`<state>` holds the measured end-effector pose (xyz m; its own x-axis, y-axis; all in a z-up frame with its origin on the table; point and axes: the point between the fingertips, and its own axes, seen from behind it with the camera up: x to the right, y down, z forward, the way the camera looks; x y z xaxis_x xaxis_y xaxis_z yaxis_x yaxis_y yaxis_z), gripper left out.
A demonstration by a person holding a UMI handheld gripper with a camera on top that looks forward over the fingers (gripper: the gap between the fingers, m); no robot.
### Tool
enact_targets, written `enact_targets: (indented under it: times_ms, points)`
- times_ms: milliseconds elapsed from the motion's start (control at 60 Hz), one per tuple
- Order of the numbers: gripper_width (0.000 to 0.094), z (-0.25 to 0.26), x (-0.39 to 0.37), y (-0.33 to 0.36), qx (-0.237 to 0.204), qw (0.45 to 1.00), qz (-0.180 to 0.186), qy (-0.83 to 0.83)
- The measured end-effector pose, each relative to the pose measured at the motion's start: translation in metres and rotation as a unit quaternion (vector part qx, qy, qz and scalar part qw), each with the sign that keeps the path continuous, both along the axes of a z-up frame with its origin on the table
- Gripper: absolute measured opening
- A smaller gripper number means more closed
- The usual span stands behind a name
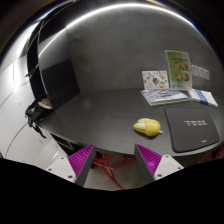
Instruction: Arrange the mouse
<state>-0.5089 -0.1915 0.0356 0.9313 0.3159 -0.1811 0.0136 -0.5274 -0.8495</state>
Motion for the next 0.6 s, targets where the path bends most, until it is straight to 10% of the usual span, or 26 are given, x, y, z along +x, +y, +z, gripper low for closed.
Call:
enact_targets:
  times_ms: [600]
  points:
    - [0.0820, -0.053, 0.027, 0.114, 0.028, 0.987, -0.081, -0.139]
